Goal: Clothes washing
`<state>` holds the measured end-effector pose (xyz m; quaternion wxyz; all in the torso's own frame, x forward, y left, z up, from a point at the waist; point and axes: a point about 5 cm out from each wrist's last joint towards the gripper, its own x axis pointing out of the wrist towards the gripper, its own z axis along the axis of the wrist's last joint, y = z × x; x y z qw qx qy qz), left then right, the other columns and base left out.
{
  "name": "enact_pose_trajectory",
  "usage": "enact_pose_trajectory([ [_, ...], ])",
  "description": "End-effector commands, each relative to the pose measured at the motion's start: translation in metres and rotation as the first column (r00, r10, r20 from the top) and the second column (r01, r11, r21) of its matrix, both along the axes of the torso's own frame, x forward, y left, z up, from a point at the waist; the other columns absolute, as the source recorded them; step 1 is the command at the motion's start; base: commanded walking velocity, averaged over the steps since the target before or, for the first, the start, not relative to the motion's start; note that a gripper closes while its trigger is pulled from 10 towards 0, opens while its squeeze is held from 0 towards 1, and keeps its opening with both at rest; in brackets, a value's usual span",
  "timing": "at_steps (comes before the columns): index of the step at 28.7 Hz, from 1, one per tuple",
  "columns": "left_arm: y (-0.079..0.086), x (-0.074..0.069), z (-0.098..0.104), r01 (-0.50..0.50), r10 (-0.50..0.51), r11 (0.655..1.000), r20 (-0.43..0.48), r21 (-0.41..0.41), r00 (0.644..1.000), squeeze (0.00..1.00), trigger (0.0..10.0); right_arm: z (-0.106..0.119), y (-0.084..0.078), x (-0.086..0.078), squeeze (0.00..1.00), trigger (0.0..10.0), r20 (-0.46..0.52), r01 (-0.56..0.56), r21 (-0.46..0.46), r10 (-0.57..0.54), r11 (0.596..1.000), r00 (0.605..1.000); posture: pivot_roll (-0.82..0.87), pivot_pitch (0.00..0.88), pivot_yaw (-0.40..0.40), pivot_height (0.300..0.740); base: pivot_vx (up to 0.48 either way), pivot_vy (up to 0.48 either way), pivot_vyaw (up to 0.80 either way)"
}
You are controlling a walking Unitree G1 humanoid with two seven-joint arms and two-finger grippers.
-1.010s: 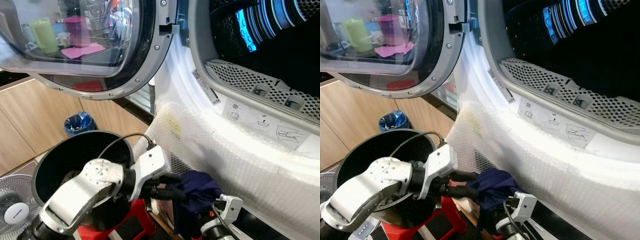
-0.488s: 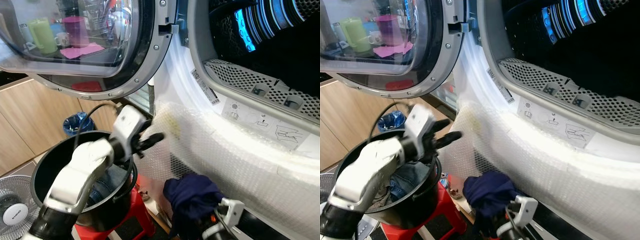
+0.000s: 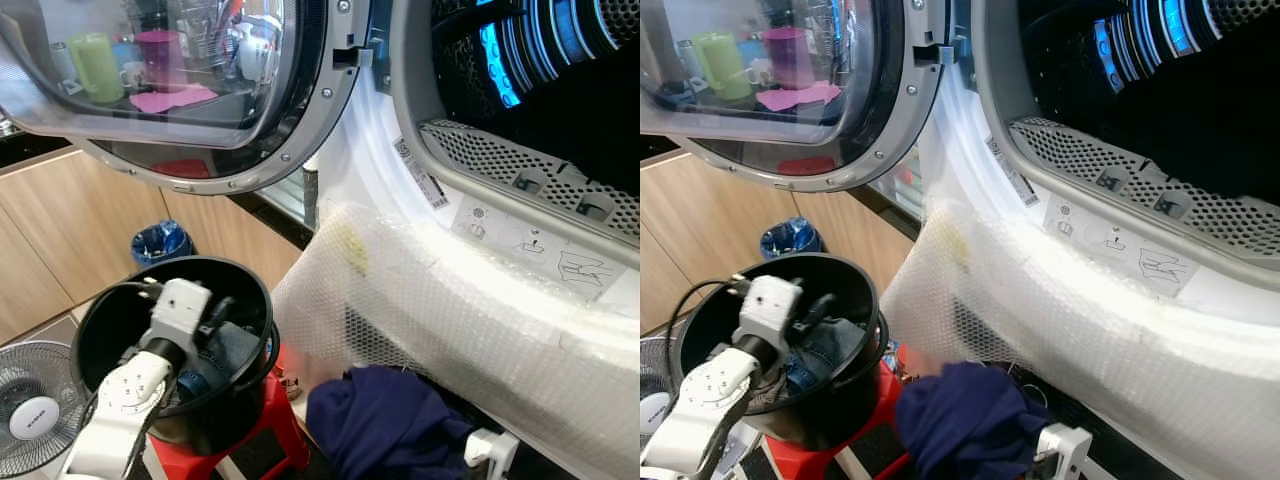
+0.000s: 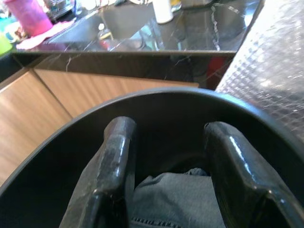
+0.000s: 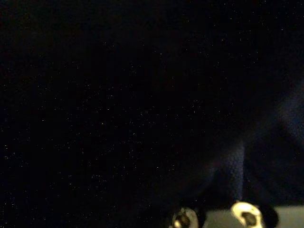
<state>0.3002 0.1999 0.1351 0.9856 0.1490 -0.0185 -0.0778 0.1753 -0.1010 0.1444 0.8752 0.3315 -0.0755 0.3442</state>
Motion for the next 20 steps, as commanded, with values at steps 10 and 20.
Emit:
enact_pose_trajectory([
  [10,-0.008,0.0,-0.018,-0.007,0.007,1.0,-0.001,0.011,1.0,0.0,10.0,0.154,-0.031,0.043,0.0,0.0,0.433,-0.013,0.154,-0.056,0.988,0.9,0.18,0.112,-0.02,0.74,0.0,0.0,0.0],
  [20,-0.014,0.004,-0.025,-0.004,0.004,1.0,-0.019,-0.011,1.0,0.0,10.0,0.261,-0.081,0.127,0.0,0.0,0.499,0.163,0.143,-0.213,0.976,0.84,0.15,0.077,-0.023,0.74,0.0,0.0,0.0],
])
